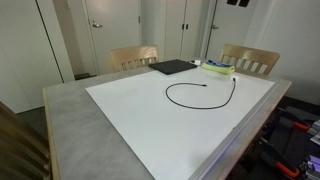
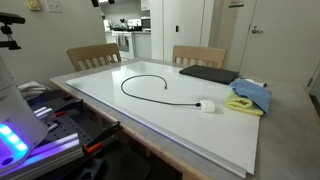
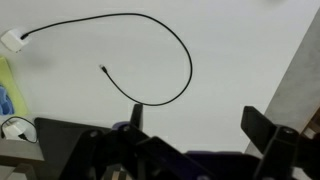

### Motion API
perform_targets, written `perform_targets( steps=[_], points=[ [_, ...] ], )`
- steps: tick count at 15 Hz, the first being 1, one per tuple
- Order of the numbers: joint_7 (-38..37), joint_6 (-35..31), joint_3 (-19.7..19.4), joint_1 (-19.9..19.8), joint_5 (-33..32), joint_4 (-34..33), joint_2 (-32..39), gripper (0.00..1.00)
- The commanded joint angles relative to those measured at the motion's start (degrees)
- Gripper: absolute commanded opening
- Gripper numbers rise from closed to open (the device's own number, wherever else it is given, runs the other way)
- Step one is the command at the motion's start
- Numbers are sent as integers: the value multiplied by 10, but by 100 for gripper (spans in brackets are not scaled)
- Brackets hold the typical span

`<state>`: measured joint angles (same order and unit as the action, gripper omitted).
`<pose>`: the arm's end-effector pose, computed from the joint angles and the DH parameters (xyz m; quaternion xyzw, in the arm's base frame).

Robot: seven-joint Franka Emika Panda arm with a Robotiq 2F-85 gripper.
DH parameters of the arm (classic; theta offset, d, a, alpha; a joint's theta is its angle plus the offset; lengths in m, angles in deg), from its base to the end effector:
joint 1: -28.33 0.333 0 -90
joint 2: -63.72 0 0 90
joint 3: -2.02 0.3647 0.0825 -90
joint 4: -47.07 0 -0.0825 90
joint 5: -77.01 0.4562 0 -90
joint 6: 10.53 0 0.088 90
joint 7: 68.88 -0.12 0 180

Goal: Unwind the black charging cable

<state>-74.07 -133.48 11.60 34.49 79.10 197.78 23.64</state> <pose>0.3818 0.1100 0.4794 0.9914 0.0695 0.1088 0.0197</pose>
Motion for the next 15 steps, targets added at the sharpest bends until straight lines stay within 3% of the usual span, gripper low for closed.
perform_targets(
  steps=[1, 3, 9, 13, 15],
  points=[
    [78, -24, -32, 3, -29, -24, 81, 100],
    [99, -38, -45, 1, -35, -34, 118, 100],
    [58, -111, -49, -30, -75, -48, 221, 100],
    [32, -143, -55, -38, -70, -39, 256, 100],
    [33, -131, -54, -32, -66, -31, 239, 100]
  ],
)
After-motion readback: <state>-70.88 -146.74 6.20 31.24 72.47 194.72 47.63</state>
